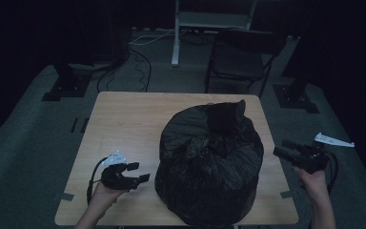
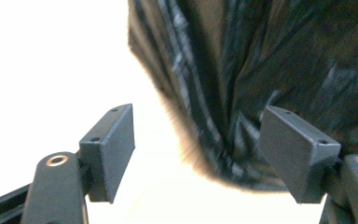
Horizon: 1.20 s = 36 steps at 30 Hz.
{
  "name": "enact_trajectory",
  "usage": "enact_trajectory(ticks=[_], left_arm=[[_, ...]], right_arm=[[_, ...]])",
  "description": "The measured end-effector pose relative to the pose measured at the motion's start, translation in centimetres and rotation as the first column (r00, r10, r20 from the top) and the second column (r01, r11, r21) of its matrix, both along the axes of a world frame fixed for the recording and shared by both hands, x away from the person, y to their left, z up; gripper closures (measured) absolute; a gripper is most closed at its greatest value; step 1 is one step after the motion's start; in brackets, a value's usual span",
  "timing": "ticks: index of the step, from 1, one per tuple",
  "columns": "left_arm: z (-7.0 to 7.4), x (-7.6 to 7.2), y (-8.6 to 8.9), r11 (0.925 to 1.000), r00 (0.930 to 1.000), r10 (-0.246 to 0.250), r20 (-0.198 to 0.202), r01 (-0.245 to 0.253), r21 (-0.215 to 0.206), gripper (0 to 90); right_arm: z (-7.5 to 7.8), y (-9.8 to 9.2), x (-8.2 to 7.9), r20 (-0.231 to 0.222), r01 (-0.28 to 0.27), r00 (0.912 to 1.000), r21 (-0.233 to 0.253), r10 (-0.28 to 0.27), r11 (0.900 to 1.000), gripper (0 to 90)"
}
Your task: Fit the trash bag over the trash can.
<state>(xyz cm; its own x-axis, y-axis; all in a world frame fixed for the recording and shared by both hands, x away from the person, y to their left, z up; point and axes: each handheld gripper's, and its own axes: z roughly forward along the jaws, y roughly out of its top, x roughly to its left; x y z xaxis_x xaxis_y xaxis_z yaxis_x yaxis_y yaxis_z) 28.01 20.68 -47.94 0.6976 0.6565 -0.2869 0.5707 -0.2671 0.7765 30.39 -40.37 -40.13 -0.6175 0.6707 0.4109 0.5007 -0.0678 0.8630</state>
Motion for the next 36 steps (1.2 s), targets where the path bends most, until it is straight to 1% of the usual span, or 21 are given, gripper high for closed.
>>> enact_trajectory(ticks=[2, 3, 4, 8, 9, 10, 11, 12, 16, 19, 21, 26, 27, 28, 30, 31, 32, 33, 34, 35, 36], left_arm=[[-0.5, -0.9, 1.0, 0.9989, 0.9990, 0.044, 0.008, -0.044, 0.016, 27.0], [-0.7, -1.1, 1.2, 0.9987, 0.9989, 0.047, 0.004, -0.047, 0.020, 22.6], [-0.9, -1.3, 1.4, 0.9982, 0.9985, 0.055, 0.002, -0.055, 0.022, 18.3], [-1.4, -2.3, 2.3, 0.9957, 0.9963, 0.086, 0.010, -0.086, 0.036, 17.9], [-1.5, -2.5, 2.4, 0.9957, 0.9966, 0.082, 0.005, -0.082, 0.043, 11.1], [-1.5, -2.5, 2.4, 0.9957, 0.9966, 0.082, 0.005, -0.082, 0.043, 6.7], [-1.7, -2.8, 2.6, 0.9947, 0.9960, 0.089, 0.000, -0.089, 0.050, 2.5], [-1.8, -3.0, 2.7, 0.9934, 0.9946, 0.104, 0.008, -0.104, 0.048, 2.0], [-2.1, -3.5, 3.1, 0.9925, 0.9933, 0.116, 0.002, -0.116, 0.040, 2.0], [-2.8, -3.9, 3.5, 0.9925, 0.9930, 0.117, -0.018, -0.116, 0.039, 2.1], [-3.2, -3.9, 3.5, 0.9925, 0.9931, 0.115, -0.021, -0.114, 0.043, 2.1], [-3.8, -4.0, 3.5, 0.9928, 0.9933, 0.112, -0.031, -0.110, 0.048, 2.1], [-3.8, -4.1, 3.5, 0.9929, 0.9935, 0.109, -0.031, -0.108, 0.050, 2.1], [-3.8, -4.1, 3.5, 0.9927, 0.9934, 0.111, -0.031, -0.109, 0.052, 2.1], [-3.7, -4.1, 3.5, 0.9925, 0.9934, 0.111, -0.026, -0.110, 0.053, 2.1], [-3.7, -4.1, 3.5, 0.9923, 0.9931, 0.114, -0.025, -0.113, 0.050, 2.1], [-3.7, -4.1, 3.6, 0.9925, 0.9934, 0.113, -0.022, -0.112, 0.049, 2.1], [-3.6, -4.1, 3.7, 0.9925, 0.9933, 0.114, -0.023, -0.112, 0.047, 2.1], [-3.6, -4.1, 3.7, 0.9922, 0.9929, 0.117, -0.023, -0.116, 0.047, 2.1], [-3.6, -4.1, 3.7, 0.9920, 0.9926, 0.119, -0.024, -0.118, 0.046, 2.1], [-3.6, -4.1, 3.7, 0.9919, 0.9925, 0.120, -0.025, -0.118, 0.046, 2.1]], right_arm=[[1.3, 0.6, -0.1, 0.038, -0.024, 0.9990, 0.020, 0.023, 1.000, 11.8], [1.9, 0.9, -0.1, 0.051, -0.034, 0.9982, 0.028, 0.032, 0.999, 11.8], [2.4, 1.1, -0.1, 0.061, -0.045, 0.9972, 0.027, 0.043, 0.999, 11.8], [5.0, 3.1, 0.2, 0.109, -0.084, 0.9905, 0.003, 0.083, 0.996, 11.8], [5.5, 3.7, 0.3, 0.120, -0.100, 0.9878, -0.006, 0.100, 0.995, 11.8], [5.5, 3.7, 0.3, 0.120, -0.100, 0.9878, -0.006, 0.100, 0.995, 11.8], [6.7, 4.9, 0.4, 0.137, -0.126, 0.9823, -0.019, 0.128, 0.992, 11.8], [7.2, 5.5, 0.5, 0.147, -0.141, 0.9785, -0.033, 0.145, 0.989, 11.2], [9.6, 7.8, 1.1, 0.181, -0.178, 0.9657, -0.060, 0.186, 0.982, 11.1], [11.9, 9.7, 1.5, 0.208, -0.219, 0.9507, -0.073, 0.230, 0.973, 11.1], [13.6, 11.3, 1.7, 0.229, -0.261, 0.9345, -0.081, 0.273, 0.962, 11.2], [16.0, 14.8, 1.8, 0.247, -0.339, 0.9003, -0.120, 0.359, 0.933, 11.2], [16.3, 15.3, 1.7, 0.250, -0.340, 0.8982, -0.128, 0.362, 0.932, 11.2], [16.6, 15.7, 1.7, 0.255, -0.354, 0.8910, -0.128, 0.376, 0.926, 11.2], [17.1, 16.4, 1.5, 0.270, -0.363, 0.8821, -0.134, 0.386, 0.922, 11.2], [17.2, 16.7, 1.5, 0.267, -0.376, 0.8766, -0.140, 0.400, 0.916, 11.3], [17.1, 17.0, 1.5, 0.263, -0.380, 0.8744, -0.149, 0.408, 0.913, 12.9], [16.9, 17.4, 1.6, 0.252, -0.399, 0.8694, -0.151, 0.425, 0.905, 13.2], [16.5, 17.8, 1.7, 0.228, -0.419, 0.8649, -0.164, 0.447, 0.893, 13.1], [16.2, 18.2, 1.9, 0.207, -0.423, 0.8668, -0.177, 0.454, 0.889, 13.2], [15.7, 18.7, 2.1, 0.172, -0.437, 0.8651, -0.202, 0.471, 0.876, 13.2]])
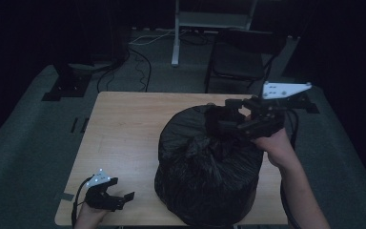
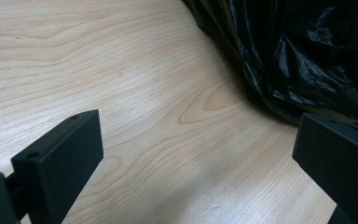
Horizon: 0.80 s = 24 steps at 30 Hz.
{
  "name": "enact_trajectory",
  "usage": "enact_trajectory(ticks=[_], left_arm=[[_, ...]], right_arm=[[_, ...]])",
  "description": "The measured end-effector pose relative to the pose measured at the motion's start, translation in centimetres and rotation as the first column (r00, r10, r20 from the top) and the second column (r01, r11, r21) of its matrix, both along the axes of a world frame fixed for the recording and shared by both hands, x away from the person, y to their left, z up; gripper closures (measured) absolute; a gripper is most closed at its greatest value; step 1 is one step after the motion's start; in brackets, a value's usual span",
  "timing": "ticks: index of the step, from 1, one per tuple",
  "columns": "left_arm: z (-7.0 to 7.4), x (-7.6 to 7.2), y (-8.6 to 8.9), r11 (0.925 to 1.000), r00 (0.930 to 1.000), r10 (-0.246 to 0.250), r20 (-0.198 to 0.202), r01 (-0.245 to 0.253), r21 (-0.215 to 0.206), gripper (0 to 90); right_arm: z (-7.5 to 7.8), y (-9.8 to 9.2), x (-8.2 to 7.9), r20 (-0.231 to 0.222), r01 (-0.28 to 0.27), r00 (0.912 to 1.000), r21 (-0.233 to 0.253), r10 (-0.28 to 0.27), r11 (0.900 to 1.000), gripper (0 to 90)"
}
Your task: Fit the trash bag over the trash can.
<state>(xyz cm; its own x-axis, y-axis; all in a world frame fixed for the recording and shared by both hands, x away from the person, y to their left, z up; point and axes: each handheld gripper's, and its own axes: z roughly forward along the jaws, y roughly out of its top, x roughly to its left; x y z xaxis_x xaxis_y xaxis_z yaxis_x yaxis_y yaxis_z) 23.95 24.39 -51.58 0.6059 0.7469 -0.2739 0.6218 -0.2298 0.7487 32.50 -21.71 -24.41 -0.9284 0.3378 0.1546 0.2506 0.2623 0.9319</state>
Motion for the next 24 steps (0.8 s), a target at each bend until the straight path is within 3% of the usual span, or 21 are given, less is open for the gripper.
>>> enact_trajectory(ticks=[2, 4, 6, 7, 9, 11, 14, 17, 18, 20, 21, 22, 23, 24], left_arm=[[0.0, 0.1, 0.0, 1.0000, 1.0000, 0.000, -0.002, 0.000, 0.000, 2.1], [0.0, 0.0, -0.1, 1.0000, 1.0000, 0.000, -0.001, 0.000, 0.001, 2.1], [0.1, 0.0, -0.1, 1.0000, 1.0000, 0.000, -0.001, 0.000, 0.001, 2.1], [0.0, 0.1, -0.1, 1.0000, 1.0000, 0.001, -0.002, -0.001, 0.001, 2.1], [0.0, 0.1, -0.1, 1.0000, 1.0000, 0.003, -0.004, -0.003, 0.001, 2.1], [0.0, 0.2, -0.1, 1.0000, 1.0000, 0.003, -0.003, -0.003, 0.002, 2.1], [0.1, 0.2, -0.2, 1.0000, 1.0000, -0.003, 0.002, 0.003, 0.005, 2.1], [0.1, 0.1, -0.2, 1.0000, 1.0000, -0.007, 0.003, 0.007, 0.004, 2.1], [0.1, 0.1, -0.2, 1.0000, 1.0000, -0.007, 0.002, 0.007, 0.003, 2.1], [0.0, 0.1, -0.1, 1.0000, 1.0000, -0.006, -0.001, 0.006, 0.000, 2.1], [0.0, 0.1, -0.1, 1.0000, 1.0000, -0.004, 0.000, 0.004, 0.000, 2.1], [0.0, 0.1, 0.0, 1.0000, 1.0000, -0.005, 0.001, 0.005, -0.001, 2.1], [0.0, 0.1, 0.0, 1.0000, 1.0000, -0.003, 0.001, 0.003, -0.001, 2.1], [0.0, 0.1, 0.1, 1.0000, 1.0000, -0.003, 0.001, 0.003, 0.001, 2.1]], right_arm=[[-1.2, 1.3, 0.6, -0.041, 0.001, 0.9992, -0.095, -0.005, 0.995, 13.1], [-2.2, 2.5, 1.1, -0.081, -0.015, 0.9967, -0.194, -0.001, 0.981, 13.1], [-3.1, 3.7, 1.3, -0.091, -0.012, 0.9957, -0.303, -0.016, 0.953, 13.1], [-3.5, 4.3, 1.5, -0.103, -0.017, 0.9945, -0.357, -0.021, 0.934, 13.1], [-4.2, 5.6, 1.6, -0.101, -0.018, 0.9943, -0.471, -0.034, 0.882, 13.2], [-4.9, 6.8, 1.7, -0.085, 0.002, 0.9944, -0.567, -0.061, 0.824, 13.2], [-6.3, 8.8, 2.2, -0.105, -0.023, 0.9921, -0.693, -0.070, 0.720, 13.1], [-7.9, 10.3, 3.0, -0.165, -0.082, 0.9839, -0.758, -0.069, 0.647, 13.1], [-8.4, 10.6, 3.1, -0.175, -0.095, 0.9822, -0.773, -0.068, 0.627, 13.1], [-9.6, 11.2, 3.4, -0.213, -0.136, 0.9746, -0.809, -0.070, 0.572, 13.1], [-10.3, 11.4, 3.6, -0.231, -0.160, 0.9706, -0.828, -0.067, 0.538, 13.1], [-10.8, 11.6, 3.7, -0.248, -0.179, 0.9666, -0.835, -0.065, 0.521, 13.1], [-11.1, 11.6, 3.8, -0.257, -0.189, 0.9642, -0.837, -0.064, 0.513, 13.1], [-11.4, 11.7, 3.9, -0.268, -0.201, 0.9610, -0.844, -0.067, 0.497, 13.1]])
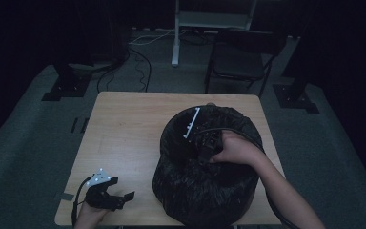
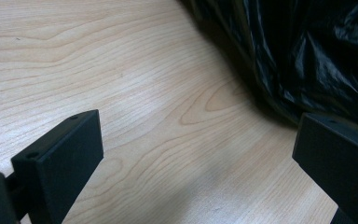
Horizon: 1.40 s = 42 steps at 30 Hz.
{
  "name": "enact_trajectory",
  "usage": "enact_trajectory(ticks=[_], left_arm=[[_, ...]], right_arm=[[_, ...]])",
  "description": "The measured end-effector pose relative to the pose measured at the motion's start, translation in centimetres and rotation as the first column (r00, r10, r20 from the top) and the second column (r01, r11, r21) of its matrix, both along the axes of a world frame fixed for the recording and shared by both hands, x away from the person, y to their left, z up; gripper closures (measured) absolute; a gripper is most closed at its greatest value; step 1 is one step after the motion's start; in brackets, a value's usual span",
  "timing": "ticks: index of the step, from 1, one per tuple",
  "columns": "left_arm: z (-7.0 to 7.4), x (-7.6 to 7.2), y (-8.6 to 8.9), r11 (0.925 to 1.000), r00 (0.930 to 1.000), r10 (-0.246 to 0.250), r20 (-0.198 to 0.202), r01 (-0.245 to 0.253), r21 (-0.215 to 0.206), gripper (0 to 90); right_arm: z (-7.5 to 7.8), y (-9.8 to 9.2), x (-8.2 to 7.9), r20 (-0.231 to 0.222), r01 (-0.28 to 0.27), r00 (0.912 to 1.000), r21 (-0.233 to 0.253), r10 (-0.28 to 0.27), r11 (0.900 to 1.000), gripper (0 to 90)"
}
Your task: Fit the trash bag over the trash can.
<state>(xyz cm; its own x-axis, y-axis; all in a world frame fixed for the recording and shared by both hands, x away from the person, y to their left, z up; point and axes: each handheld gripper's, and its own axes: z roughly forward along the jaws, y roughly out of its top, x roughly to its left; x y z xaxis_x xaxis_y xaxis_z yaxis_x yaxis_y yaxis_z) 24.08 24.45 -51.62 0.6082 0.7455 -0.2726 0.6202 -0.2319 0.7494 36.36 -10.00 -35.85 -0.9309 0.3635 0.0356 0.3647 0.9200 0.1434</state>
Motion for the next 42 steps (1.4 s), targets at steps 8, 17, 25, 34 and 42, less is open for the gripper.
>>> enact_trajectory(ticks=[8, 17, 25, 34, 42], left_arm=[[-0.1, 0.0, 0.0, 1.0000, 1.0000, 0.001, -0.002, -0.001, 0.002, 2.1], [0.0, -0.2, 0.1, 1.0000, 1.0000, 0.008, 0.001, -0.008, 0.001, 2.1], [0.0, -0.2, 0.3, 0.9998, 0.9998, 0.017, -0.005, -0.017, -0.010, 2.1], [-0.1, -0.2, 0.1, 0.9999, 0.9999, 0.009, -0.011, -0.009, -0.006, 2.1], [0.0, -0.2, 0.3, 0.9998, 0.9998, 0.017, -0.007, -0.017, -0.008, 2.1]], right_arm=[[0.2, -0.3, 0.1, -0.013, -0.004, 0.9999, 0.005, 0.004, 1.000, 12.5], [7.5, -3.5, -1.2, 0.107, 0.004, 0.9935, 0.306, -0.039, 0.952, 12.7], [11.1, -6.0, -2.7, 0.213, -0.010, 0.9718, 0.466, -0.101, 0.885, 12.5], [12.4, -5.5, -4.3, 0.168, -0.079, 0.9854, 0.601, -0.029, 0.795, 12.3], [4.6, -0.4, -2.7, 0.027, -0.074, 0.9972, 0.268, 0.069, 0.960, 13.0]])
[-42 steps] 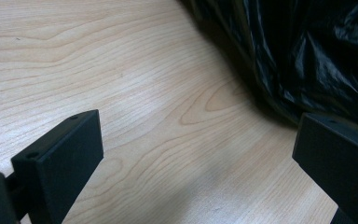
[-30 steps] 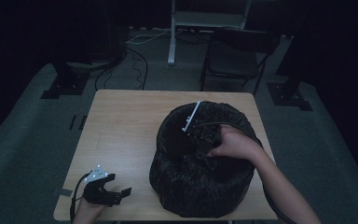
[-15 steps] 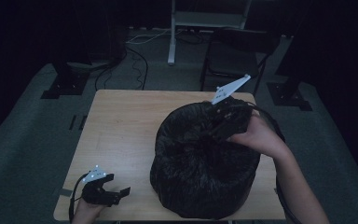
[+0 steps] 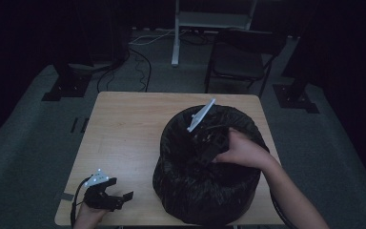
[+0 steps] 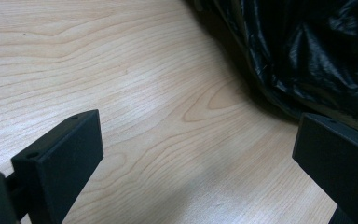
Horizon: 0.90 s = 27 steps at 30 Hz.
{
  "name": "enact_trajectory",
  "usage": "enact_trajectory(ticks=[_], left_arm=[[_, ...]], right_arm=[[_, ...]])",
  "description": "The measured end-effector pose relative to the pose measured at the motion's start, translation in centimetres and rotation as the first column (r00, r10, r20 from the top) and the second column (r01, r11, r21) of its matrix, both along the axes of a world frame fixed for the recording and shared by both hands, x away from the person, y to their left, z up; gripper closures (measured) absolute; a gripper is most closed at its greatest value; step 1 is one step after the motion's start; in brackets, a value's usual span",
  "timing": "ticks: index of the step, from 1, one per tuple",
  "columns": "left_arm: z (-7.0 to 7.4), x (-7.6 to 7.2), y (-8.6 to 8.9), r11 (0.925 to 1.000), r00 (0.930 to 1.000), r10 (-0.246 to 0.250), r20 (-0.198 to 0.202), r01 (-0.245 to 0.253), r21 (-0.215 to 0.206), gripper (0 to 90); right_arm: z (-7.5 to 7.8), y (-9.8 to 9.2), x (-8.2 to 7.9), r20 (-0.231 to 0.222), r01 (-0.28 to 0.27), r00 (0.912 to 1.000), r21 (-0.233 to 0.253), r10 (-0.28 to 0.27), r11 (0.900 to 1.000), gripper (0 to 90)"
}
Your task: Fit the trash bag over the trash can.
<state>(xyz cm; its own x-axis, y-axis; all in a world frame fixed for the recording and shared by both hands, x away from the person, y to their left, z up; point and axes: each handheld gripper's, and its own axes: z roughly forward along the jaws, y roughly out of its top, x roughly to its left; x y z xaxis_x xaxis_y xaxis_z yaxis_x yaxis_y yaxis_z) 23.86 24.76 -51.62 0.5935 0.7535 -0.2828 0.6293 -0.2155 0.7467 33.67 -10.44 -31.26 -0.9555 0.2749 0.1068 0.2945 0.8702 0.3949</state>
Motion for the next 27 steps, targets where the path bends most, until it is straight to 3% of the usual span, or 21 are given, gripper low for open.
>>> enact_trajectory(ticks=[2, 6, 11, 14, 16, 17, 20, 22, 24, 27], left_arm=[[0.0, 0.0, 0.1, 1.0000, 1.0000, 0.001, 0.001, -0.001, -0.002, 2.1], [0.0, 0.0, 0.2, 1.0000, 1.0000, 0.001, 0.001, -0.001, 0.001, 2.1], [0.0, -0.1, 0.2, 1.0000, 1.0000, 0.001, 0.002, -0.001, -0.001, 2.1], [0.0, -0.1, 0.2, 1.0000, 1.0000, 0.001, 0.002, -0.001, -0.002, 2.1], [-0.1, -0.1, 0.2, 1.0000, 1.0000, -0.002, 0.001, 0.002, -0.002, 2.1], [-0.1, -0.1, 0.1, 1.0000, 1.0000, -0.002, 0.001, 0.002, 0.000, 2.1], [-0.1, -0.2, 0.1, 1.0000, 1.0000, -0.003, 0.002, 0.003, 0.001, 2.1], [-0.1, -0.2, 0.1, 1.0000, 1.0000, -0.004, 0.001, 0.004, -0.003, 2.1], [-0.1, -0.2, 0.1, 1.0000, 1.0000, -0.003, 0.001, 0.003, -0.001, 2.1], [0.0, -0.2, 0.0, 1.0000, 1.0000, -0.005, 0.003, 0.005, 0.002, 2.1]], right_arm=[[-1.4, 0.7, 0.3, -0.006, -0.014, 0.9999, -0.087, 0.013, 0.996, 13.0], [-3.9, 1.6, 0.7, -0.031, -0.038, 0.9990, -0.265, 0.031, 0.964, 13.0], [-6.3, 2.1, 0.7, -0.081, -0.077, 0.9955, -0.390, 0.050, 0.918, 13.0], [-6.9, 2.2, 0.7, -0.095, -0.089, 0.9940, -0.416, 0.054, 0.905, 13.0], [-6.7, 2.2, 0.7, -0.095, -0.090, 0.9939, -0.404, 0.056, 0.910, 13.0], [-6.3, 2.1, 0.7, -0.074, -0.086, 0.9954, -0.392, 0.062, 0.916, 12.9], [-4.4, 1.6, 0.8, -0.011, -0.046, 0.9989, -0.319, 0.045, 0.947, 12.6], [-2.7, 1.0, 0.8, 0.036, -0.015, 0.9991, -0.238, 0.024, 0.971, 12.5], [-1.2, 0.3, 0.7, 0.076, -0.004, 0.9970, -0.145, 0.015, 0.989, 12.5], [0.3, -0.7, 0.4, 0.130, 0.007, 0.9915, -0.037, -0.002, 0.999, 11.2]])
